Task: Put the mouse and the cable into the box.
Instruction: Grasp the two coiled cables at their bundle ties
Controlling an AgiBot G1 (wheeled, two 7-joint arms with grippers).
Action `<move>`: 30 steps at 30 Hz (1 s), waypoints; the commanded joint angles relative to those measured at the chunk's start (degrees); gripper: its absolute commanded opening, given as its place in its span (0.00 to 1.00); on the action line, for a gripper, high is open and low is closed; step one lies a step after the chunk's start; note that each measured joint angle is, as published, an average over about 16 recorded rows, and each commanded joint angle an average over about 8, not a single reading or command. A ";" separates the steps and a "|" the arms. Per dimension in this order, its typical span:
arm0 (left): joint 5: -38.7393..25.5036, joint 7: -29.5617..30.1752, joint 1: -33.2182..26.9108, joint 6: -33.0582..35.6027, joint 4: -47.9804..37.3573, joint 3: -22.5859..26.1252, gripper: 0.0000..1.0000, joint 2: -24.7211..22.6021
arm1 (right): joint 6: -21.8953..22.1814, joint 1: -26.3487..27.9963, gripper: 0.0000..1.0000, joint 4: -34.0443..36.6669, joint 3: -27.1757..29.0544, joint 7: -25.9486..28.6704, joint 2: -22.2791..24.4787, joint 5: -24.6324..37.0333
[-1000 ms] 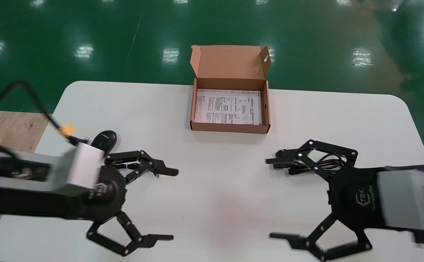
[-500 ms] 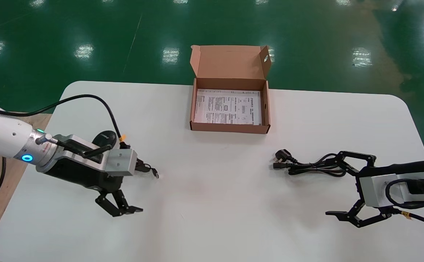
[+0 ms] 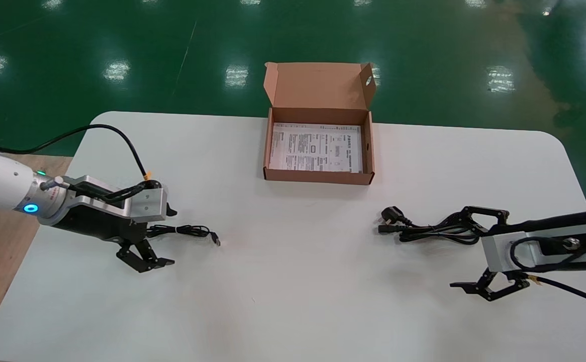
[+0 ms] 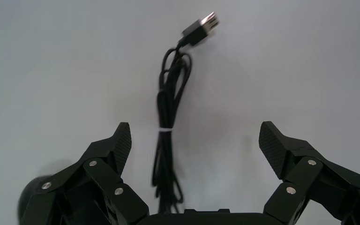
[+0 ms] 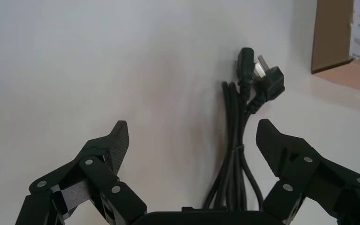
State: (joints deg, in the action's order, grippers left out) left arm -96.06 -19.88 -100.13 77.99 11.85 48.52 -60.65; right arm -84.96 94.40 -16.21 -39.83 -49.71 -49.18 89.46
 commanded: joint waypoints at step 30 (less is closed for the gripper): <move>-0.48 -8.27 -1.35 -1.99 -8.61 0.19 0.00 -1.49 | 13.97 2.85 0.00 11.65 -0.32 -2.32 -8.01 1.59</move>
State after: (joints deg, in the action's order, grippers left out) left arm -96.55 -28.17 -101.48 75.99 3.23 48.71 -62.15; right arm -70.96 97.26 -4.53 -40.15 -52.02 -57.20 91.05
